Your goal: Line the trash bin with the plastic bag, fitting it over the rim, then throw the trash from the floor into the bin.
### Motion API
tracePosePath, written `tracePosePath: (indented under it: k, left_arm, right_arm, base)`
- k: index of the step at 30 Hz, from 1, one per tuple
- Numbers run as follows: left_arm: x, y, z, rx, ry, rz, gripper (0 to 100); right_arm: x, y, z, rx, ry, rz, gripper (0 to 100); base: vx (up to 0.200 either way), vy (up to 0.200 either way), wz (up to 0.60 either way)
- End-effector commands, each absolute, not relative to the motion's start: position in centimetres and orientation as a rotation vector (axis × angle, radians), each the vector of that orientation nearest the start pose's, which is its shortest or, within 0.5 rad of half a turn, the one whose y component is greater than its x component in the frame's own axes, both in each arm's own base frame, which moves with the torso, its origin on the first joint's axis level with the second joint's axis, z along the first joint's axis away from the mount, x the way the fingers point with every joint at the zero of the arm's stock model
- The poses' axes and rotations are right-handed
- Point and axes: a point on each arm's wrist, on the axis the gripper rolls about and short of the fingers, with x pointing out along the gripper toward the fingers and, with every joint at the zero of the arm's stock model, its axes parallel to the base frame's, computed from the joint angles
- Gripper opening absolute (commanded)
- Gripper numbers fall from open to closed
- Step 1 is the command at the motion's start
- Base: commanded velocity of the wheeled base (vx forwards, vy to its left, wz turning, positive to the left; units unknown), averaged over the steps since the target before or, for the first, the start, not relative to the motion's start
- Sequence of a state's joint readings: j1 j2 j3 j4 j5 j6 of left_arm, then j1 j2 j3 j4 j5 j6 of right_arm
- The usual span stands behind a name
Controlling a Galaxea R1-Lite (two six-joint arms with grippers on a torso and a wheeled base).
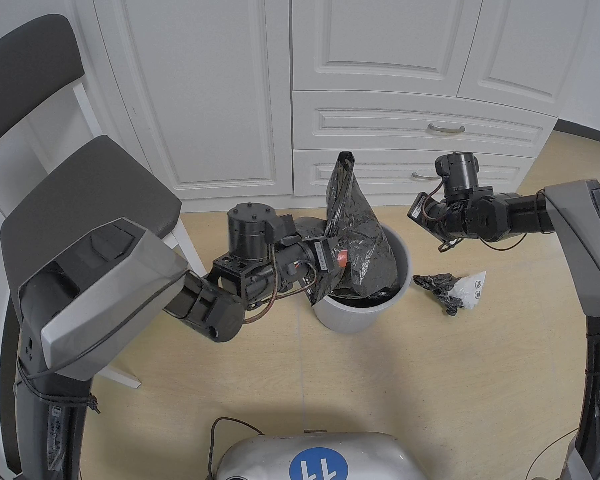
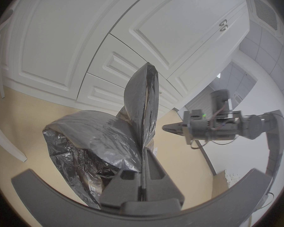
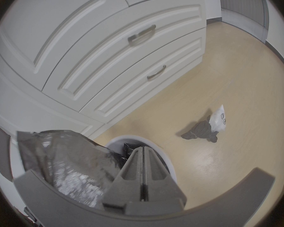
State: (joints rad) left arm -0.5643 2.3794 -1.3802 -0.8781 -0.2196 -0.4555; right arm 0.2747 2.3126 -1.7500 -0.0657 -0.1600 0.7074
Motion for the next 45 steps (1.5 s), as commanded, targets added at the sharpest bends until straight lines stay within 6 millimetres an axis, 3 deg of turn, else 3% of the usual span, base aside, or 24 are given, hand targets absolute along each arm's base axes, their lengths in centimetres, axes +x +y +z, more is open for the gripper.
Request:
tracePosePath:
  k: [1, 10, 17, 28, 29, 34, 40, 45]
  left_arm:
    - [41.5, -28.9, 7.3, -0.363, 0.349, -0.699, 0]
    - [42.0, -33.1, 5.7, -0.284, 0.400, -0.638, 0]
    - [42.6, -34.4, 5.0, -0.263, 0.424, -0.588, 0]
    - [42.5, -34.9, 3.7, -0.241, 0.461, -0.577, 0]
    - [42.5, -34.9, 3.9, -0.245, 0.456, -0.578, 100]
    - [42.5, -34.8, 5.1, -0.257, 0.429, -0.582, 100]
    - [41.9, -33.8, 10.0, -0.282, 0.360, -0.570, 100]
    - [40.5, -32.5, 12.1, -0.274, 0.372, -0.556, 100]
  right_arm:
    - [44.5, 11.7, 17.6, 0.573, 0.453, -0.048, 0]
    - [44.0, 11.6, 17.5, 0.540, 0.466, -0.044, 0]
    - [43.6, 11.6, 17.4, 0.517, 0.475, -0.040, 0]
    - [43.6, 11.6, 17.2, 0.500, 0.484, -0.038, 0]
    - [43.5, 11.6, 17.2, 0.501, 0.484, -0.037, 0]
    - [43.4, 11.6, 17.3, 0.500, 0.484, -0.037, 0]
    - [42.9, 11.8, 17.5, 0.494, 0.490, -0.032, 0]
    - [42.2, 11.8, 17.6, 0.463, 0.498, -0.022, 0]
  base:
    - [0.000, 0.000, 0.00]
    - [0.000, 0.000, 0.00]
    - [0.000, 0.000, 0.00]
    - [0.000, 0.000, 0.00]
    - [0.000, 0.000, 0.00]
    - [0.000, 0.000, 0.00]
    - [0.000, 0.000, 0.00]
    - [0.000, 0.000, 0.00]
